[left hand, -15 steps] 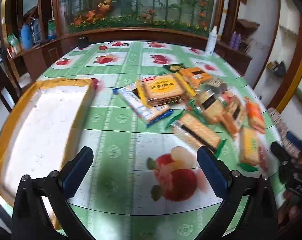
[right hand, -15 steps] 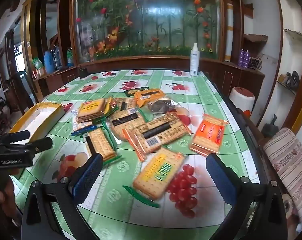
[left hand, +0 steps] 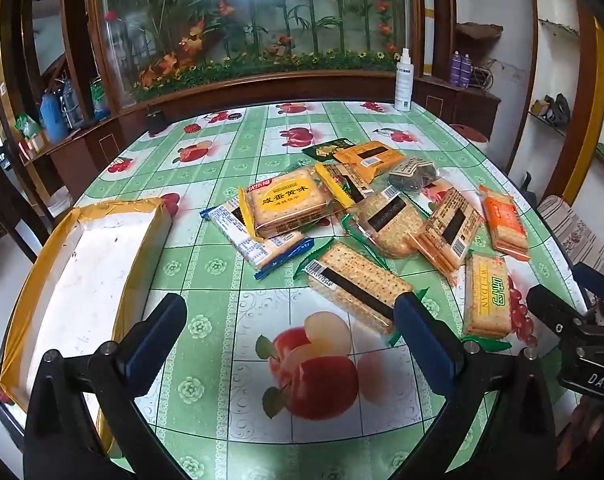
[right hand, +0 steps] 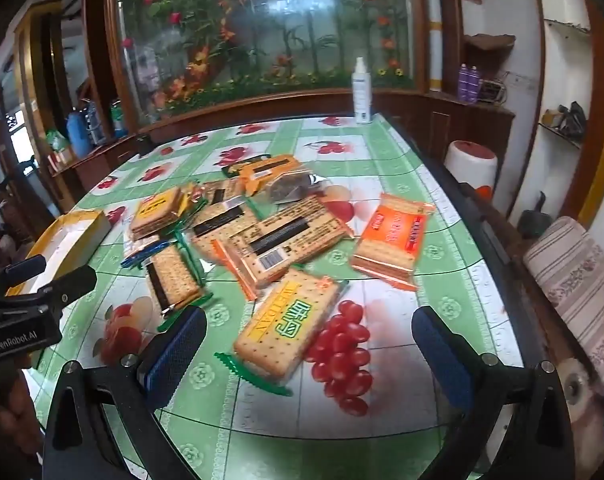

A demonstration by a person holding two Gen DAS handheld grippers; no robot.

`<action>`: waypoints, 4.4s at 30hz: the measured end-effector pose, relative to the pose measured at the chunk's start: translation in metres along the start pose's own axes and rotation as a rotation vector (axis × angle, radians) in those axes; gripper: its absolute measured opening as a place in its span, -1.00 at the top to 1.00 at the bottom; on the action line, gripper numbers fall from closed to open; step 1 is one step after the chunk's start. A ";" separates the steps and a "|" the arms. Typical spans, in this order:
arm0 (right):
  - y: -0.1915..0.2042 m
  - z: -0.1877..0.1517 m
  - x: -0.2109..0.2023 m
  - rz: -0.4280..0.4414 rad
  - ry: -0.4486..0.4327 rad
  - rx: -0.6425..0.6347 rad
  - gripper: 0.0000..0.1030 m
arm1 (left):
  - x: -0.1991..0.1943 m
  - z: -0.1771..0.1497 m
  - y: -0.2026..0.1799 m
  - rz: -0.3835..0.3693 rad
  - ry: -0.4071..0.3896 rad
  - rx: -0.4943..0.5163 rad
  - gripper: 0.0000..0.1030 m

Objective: Organize snacks
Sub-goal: 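Move both tools toward the pile of cracker packs, then grasp the clear black-striped cracker pack with left tool while right grasps yellow WEIDAN pack, then carry both packs to the yellow-rimmed white tray and open both tools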

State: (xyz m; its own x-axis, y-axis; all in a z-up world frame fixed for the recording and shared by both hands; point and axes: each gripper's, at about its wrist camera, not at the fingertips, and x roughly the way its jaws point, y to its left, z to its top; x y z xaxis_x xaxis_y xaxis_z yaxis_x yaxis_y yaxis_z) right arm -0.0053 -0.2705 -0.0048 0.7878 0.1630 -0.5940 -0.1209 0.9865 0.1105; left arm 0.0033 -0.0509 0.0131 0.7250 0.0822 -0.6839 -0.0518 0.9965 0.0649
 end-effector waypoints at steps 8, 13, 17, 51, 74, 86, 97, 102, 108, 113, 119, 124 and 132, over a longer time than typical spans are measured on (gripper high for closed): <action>-0.007 0.003 0.013 -0.015 0.030 0.076 -1.00 | 0.011 0.002 -0.003 0.034 0.019 -0.014 -1.00; -0.010 0.002 0.023 -0.004 0.055 0.121 -1.00 | 0.017 0.000 -0.003 0.049 0.028 -0.017 -1.00; -0.009 0.002 0.027 -0.019 0.066 0.118 -1.00 | 0.021 0.000 -0.002 0.064 0.035 -0.023 -1.00; 0.008 0.009 0.099 -0.106 0.236 0.063 -0.99 | 0.111 0.015 -0.025 0.014 0.301 -0.294 -1.00; -0.006 0.009 0.086 -0.048 0.244 -0.013 0.01 | 0.077 -0.010 0.004 -0.172 0.203 -0.043 -0.12; -0.006 -0.003 0.074 -0.066 0.232 -0.049 0.06 | 0.065 -0.023 0.026 -0.198 0.192 -0.024 0.12; -0.011 0.003 0.042 0.033 0.156 0.010 0.07 | 0.048 -0.029 0.044 -0.265 0.151 -0.091 0.13; 0.001 0.012 0.028 0.086 0.128 0.007 0.07 | 0.029 -0.026 0.050 -0.230 0.103 -0.077 0.13; 0.036 0.023 0.024 0.161 0.107 -0.043 0.07 | 0.004 -0.018 0.080 -0.142 0.028 -0.108 0.12; 0.085 0.033 0.026 0.261 0.100 -0.113 0.07 | -0.011 -0.018 0.122 -0.044 -0.016 -0.171 0.12; 0.153 0.040 0.035 0.393 0.110 -0.199 0.07 | -0.020 -0.028 0.178 0.067 -0.035 -0.258 0.12; 0.218 0.041 0.040 0.506 0.120 -0.275 0.08 | -0.019 -0.040 0.216 0.148 -0.026 -0.320 0.12; 0.321 0.032 0.052 0.630 0.144 -0.401 0.08 | -0.011 -0.058 0.251 0.225 0.002 -0.369 0.12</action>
State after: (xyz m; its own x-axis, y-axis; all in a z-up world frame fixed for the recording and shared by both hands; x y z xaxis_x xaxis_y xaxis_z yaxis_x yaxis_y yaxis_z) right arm 0.0163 0.0544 0.0247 0.4134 0.6706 -0.6160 -0.7539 0.6315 0.1816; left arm -0.0569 0.1987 -0.0052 0.6662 0.2981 -0.6836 -0.4509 0.8911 -0.0510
